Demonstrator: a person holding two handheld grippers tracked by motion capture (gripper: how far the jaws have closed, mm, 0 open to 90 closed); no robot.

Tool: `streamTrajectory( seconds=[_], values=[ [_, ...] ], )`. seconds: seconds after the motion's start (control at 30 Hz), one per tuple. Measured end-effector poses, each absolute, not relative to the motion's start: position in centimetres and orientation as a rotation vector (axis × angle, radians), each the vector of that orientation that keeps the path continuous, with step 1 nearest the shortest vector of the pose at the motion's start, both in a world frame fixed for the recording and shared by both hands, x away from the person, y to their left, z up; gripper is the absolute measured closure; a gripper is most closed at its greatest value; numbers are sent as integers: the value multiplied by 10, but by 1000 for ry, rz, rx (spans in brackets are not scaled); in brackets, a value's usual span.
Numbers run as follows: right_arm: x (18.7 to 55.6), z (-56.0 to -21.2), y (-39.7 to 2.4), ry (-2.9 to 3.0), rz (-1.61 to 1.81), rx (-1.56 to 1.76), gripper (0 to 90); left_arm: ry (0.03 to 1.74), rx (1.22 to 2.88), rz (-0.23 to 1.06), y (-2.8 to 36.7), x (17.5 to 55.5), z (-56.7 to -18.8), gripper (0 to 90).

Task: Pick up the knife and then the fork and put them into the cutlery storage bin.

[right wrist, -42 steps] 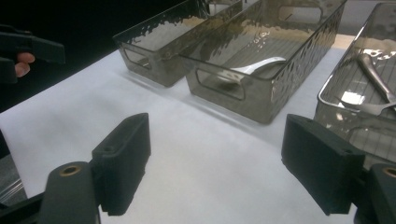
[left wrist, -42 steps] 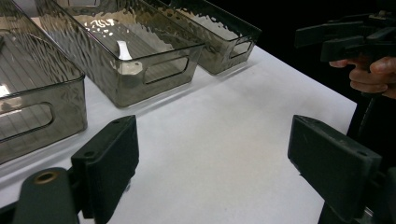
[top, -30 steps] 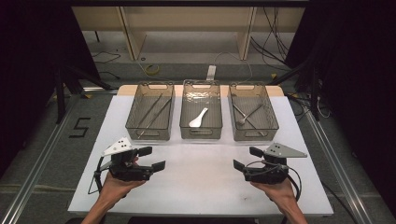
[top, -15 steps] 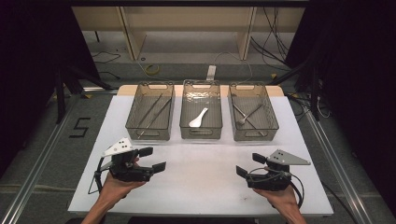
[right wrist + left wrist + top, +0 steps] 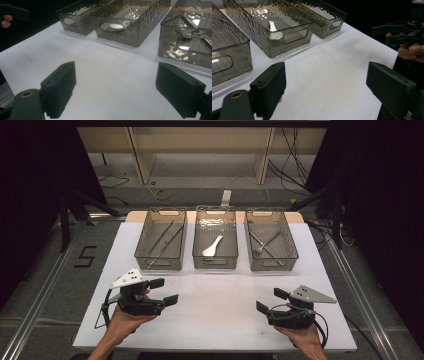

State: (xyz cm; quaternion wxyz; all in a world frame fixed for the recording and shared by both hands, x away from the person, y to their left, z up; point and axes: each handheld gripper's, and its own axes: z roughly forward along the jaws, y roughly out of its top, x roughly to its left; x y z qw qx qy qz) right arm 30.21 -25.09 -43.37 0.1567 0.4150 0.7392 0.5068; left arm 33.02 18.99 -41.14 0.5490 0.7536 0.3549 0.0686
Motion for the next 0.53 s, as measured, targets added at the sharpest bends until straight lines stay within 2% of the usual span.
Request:
streamTrajectory(
  seconds=[0.53],
  values=[
    [303, -433, -251, 2110, 1449, 1185, 177, 845, 1782, 163, 190, 330, -412, 159]
  ],
)
